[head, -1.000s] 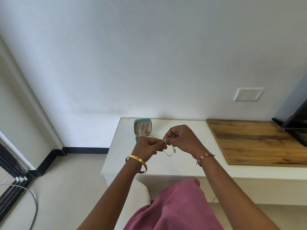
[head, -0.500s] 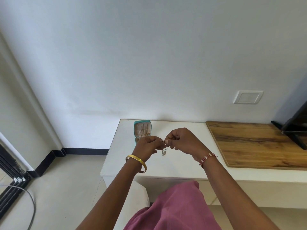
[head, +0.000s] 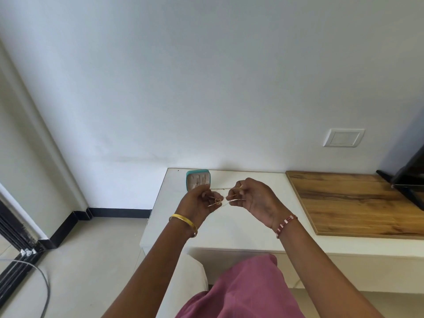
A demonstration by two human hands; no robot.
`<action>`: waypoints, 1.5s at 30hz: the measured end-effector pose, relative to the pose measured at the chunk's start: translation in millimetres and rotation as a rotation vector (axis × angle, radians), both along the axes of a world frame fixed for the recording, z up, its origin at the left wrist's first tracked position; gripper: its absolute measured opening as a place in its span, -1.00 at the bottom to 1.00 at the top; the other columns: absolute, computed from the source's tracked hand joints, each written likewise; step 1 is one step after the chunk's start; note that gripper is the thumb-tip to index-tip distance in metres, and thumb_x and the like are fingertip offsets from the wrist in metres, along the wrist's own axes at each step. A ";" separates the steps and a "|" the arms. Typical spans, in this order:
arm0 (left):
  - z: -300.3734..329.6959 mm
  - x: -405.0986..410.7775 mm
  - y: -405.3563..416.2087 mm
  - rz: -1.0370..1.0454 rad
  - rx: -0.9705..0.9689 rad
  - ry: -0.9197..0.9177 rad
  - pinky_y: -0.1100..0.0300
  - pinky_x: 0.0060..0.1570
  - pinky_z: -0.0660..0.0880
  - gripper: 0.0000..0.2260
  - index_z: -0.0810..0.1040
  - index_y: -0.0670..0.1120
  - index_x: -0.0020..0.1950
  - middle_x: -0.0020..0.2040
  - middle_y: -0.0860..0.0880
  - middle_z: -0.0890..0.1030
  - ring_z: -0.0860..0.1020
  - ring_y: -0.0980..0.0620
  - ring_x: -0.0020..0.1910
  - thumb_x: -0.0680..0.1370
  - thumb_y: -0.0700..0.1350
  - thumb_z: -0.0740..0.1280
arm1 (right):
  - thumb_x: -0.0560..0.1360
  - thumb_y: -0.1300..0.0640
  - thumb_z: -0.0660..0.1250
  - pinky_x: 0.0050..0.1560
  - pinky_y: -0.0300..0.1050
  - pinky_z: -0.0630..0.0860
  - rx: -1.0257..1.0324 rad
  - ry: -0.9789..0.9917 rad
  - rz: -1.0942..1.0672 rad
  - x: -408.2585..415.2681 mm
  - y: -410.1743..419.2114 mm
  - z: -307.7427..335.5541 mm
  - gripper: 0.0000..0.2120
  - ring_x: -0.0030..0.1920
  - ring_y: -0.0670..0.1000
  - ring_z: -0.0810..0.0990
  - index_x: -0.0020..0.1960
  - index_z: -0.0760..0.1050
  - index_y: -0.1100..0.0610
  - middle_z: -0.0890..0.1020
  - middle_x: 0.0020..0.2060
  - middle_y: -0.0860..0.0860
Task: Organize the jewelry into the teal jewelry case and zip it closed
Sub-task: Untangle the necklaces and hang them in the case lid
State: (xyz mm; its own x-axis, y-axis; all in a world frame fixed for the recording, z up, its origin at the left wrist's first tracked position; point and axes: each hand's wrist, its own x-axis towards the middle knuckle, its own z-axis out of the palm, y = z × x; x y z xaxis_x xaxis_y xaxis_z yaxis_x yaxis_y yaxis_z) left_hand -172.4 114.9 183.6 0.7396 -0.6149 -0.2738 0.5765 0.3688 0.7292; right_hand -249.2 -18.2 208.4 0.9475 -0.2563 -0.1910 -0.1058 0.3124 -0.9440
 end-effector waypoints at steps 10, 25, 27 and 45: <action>-8.8 -0.2 -1.2 0.089 -0.313 0.248 0.09 -0.17 0.61 -0.67 0.35 -0.14 -0.54 -0.45 -0.10 0.49 0.51 -0.05 -0.26 0.44 -0.18 0.23 | 0.40 0.30 0.19 -0.10 -0.10 0.49 0.359 -0.229 -0.161 12.3 17.5 -9.4 -0.71 -0.31 0.08 0.62 -0.50 0.37 0.20 0.57 -0.42 0.16; -14.1 8.5 6.6 -0.008 -0.129 0.060 0.27 -0.42 0.26 -0.86 0.44 -0.11 -0.40 -0.58 0.02 0.29 0.29 0.10 -0.58 0.35 -0.11 0.26 | 0.48 0.29 0.16 -0.31 -0.16 0.54 0.389 -0.179 -0.093 30.3 26.5 -1.9 -0.79 -0.51 -0.03 0.44 -0.31 0.44 0.20 0.47 -0.54 0.03; -15.8 11.7 8.0 -0.019 -0.090 0.040 0.30 -0.44 0.25 -0.76 0.38 -0.09 -0.44 -0.57 0.01 0.33 0.30 0.10 -0.58 0.44 -0.12 0.21 | 0.48 0.29 0.16 -0.33 -0.18 0.55 0.404 -0.169 -0.085 32.5 24.3 -3.1 -0.79 -0.46 -0.02 0.47 -0.30 0.46 0.20 0.52 -0.48 0.05; -57.7 53.3 5.4 0.171 0.123 0.106 0.13 -0.12 0.51 -0.82 0.54 -0.14 -0.13 -0.35 -0.05 0.66 0.59 -0.03 -0.16 0.58 -0.14 0.18 | 0.48 0.35 0.27 -0.37 -0.25 0.51 -0.057 -0.035 -0.112 87.9 11.3 -38.4 -0.90 -0.43 -0.06 0.50 -0.18 0.55 0.26 0.55 -0.43 0.06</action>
